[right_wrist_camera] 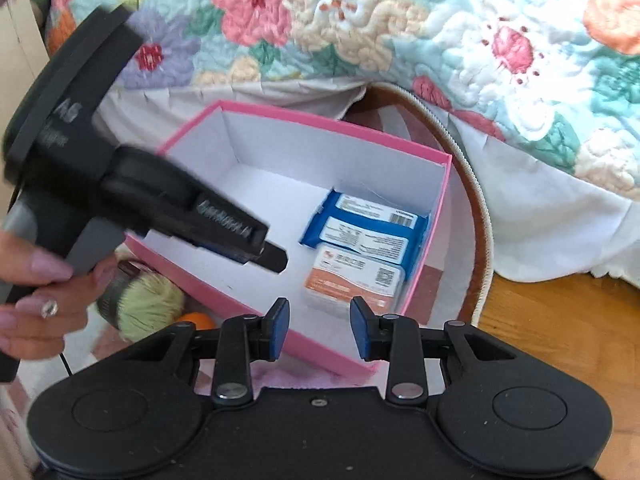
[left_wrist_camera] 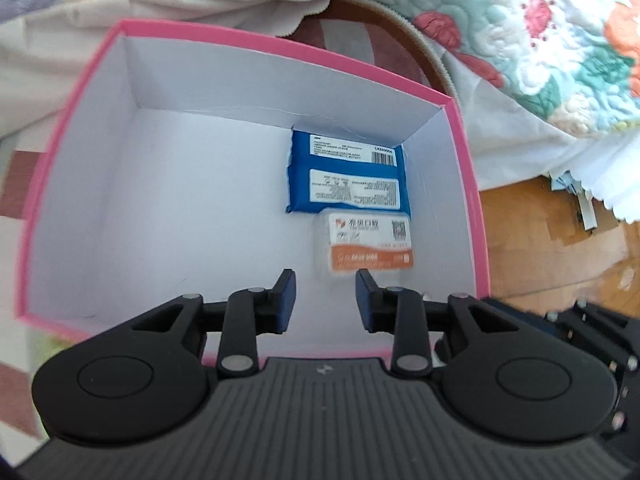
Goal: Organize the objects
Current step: 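Open the left tool and withdraw it from the pink box, then move the left tool down to the white packet on the rug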
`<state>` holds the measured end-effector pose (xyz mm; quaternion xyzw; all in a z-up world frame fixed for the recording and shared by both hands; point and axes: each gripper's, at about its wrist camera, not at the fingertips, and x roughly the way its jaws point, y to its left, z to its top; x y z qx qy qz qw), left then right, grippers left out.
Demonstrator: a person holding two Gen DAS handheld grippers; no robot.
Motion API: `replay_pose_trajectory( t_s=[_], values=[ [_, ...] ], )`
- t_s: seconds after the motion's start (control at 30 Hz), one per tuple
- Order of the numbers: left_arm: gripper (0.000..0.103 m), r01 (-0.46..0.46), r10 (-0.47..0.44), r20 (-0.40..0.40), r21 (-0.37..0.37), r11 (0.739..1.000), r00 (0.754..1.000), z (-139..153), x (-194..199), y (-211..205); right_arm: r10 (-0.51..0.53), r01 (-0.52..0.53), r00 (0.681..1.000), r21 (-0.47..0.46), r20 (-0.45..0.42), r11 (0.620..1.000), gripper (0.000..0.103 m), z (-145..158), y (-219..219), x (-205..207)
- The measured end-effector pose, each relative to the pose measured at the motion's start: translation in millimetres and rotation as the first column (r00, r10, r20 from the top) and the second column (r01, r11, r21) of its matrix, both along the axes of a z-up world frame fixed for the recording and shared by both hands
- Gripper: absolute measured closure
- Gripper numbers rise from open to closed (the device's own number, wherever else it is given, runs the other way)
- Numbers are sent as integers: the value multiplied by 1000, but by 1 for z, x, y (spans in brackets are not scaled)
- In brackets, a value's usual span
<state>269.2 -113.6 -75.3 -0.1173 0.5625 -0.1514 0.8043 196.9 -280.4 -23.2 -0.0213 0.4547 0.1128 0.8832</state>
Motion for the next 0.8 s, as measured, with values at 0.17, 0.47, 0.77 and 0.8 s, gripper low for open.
replay_pose_trajectory(
  t_s=[0.17,0.47,0.77,0.8],
  values=[
    [62,23,-25,27,70,997,999,32,-24,17,10,-10,999,5,40,1000,63,19,5,-14],
    [57,79,-87,48,145,986,995,85,-69,36,71,-71,992,-3,105,997,59,55,21,-40],
    [55,91,-101,71,137,986,992,111,-110,42,122,-122,987,-9,100,992,54,61,38,-72],
    [55,85,-96,75,136,987,993,113,-112,42,128,-127,986,-10,103,992,52,63,39,-76]
  ],
)
